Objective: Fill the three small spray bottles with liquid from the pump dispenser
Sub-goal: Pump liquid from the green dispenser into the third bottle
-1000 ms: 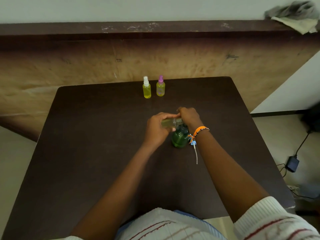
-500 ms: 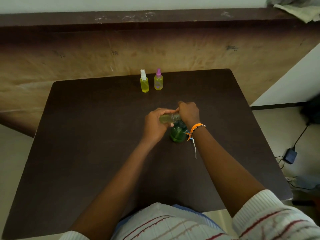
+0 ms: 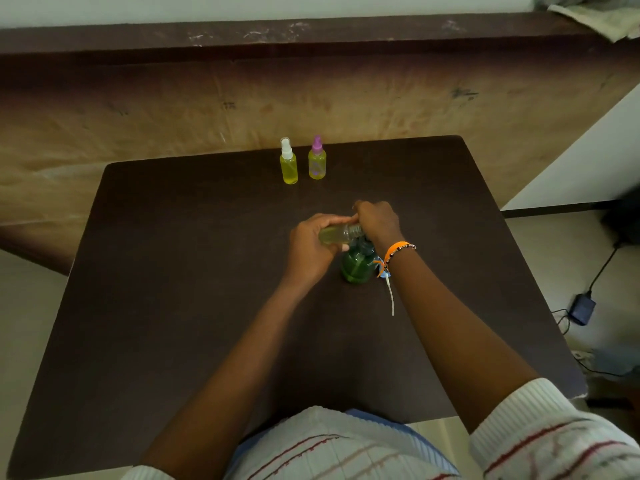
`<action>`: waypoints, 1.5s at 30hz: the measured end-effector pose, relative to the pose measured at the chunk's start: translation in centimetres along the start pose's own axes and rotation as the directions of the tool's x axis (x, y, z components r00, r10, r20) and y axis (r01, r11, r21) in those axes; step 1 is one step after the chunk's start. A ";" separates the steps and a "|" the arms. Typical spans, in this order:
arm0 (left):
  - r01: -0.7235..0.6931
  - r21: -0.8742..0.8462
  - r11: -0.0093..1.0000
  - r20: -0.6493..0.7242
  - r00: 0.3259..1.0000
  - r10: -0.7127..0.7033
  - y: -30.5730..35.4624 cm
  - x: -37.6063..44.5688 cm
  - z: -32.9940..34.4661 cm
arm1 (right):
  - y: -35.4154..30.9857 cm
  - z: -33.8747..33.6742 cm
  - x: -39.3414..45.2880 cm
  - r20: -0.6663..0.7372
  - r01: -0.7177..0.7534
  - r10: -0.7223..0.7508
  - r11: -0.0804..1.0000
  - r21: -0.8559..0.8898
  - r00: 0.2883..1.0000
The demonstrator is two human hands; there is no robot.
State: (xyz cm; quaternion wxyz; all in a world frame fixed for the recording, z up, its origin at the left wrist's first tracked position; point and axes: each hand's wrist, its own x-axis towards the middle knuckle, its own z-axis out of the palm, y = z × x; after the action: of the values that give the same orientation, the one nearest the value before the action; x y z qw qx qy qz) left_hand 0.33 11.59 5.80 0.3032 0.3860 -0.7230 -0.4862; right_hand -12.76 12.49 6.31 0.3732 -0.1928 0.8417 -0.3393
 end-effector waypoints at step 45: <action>0.037 -0.075 0.996 -0.017 0.999 -0.039 -0.5 0.0 0.0 | -0.1 0.6 0.6 0.121 -0.046 0.060 0.992 -0.115 0.991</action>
State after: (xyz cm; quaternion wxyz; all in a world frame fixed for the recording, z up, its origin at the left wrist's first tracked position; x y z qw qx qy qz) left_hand 0.45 11.54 5.34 0.3147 0.3925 -0.6939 -0.5151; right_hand -12.66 11.81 5.78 0.4226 -0.2117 0.8392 -0.2690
